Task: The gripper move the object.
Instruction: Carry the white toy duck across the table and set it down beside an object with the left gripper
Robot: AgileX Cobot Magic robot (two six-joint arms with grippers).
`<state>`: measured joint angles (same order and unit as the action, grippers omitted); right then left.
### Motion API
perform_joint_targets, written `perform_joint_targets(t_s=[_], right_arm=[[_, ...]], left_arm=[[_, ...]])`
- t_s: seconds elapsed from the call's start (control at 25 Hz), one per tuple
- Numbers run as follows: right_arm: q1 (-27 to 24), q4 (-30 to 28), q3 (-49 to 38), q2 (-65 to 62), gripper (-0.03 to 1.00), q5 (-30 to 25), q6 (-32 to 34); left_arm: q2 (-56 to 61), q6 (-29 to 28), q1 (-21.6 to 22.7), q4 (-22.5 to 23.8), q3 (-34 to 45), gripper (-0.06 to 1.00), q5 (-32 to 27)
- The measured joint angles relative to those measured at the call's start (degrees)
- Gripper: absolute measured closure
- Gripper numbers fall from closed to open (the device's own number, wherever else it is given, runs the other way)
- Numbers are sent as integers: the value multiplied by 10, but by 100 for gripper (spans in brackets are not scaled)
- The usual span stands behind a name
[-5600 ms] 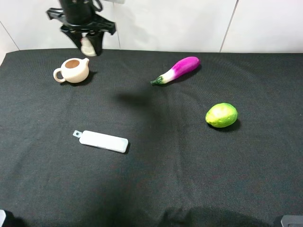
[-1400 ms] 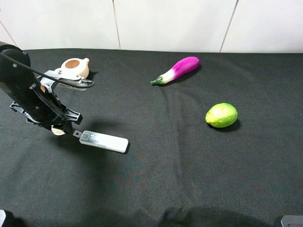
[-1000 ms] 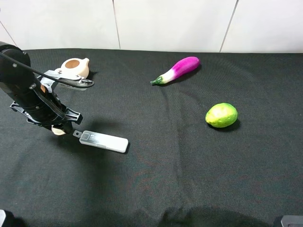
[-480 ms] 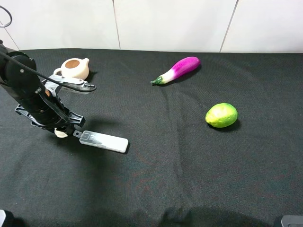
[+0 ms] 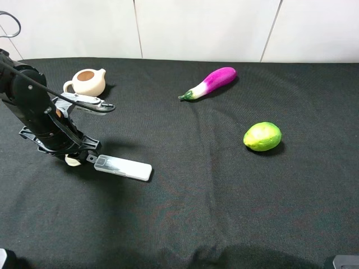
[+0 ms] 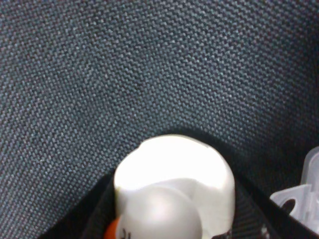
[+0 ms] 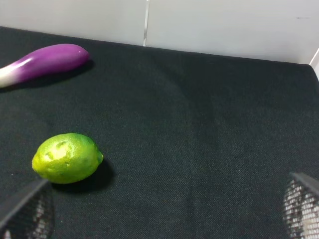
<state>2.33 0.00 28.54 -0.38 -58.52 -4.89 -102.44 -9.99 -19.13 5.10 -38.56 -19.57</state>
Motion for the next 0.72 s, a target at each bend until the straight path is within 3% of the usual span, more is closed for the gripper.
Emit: perform_joint_targets(t_s=[0.48, 0.72], right_arm=[[0, 0, 0, 0, 27, 0, 0], [0, 0, 0, 0, 27, 0, 0]], left_arm=[[0, 1, 0, -5, 0, 43, 0], [0, 1, 0, -9, 0, 34, -1]])
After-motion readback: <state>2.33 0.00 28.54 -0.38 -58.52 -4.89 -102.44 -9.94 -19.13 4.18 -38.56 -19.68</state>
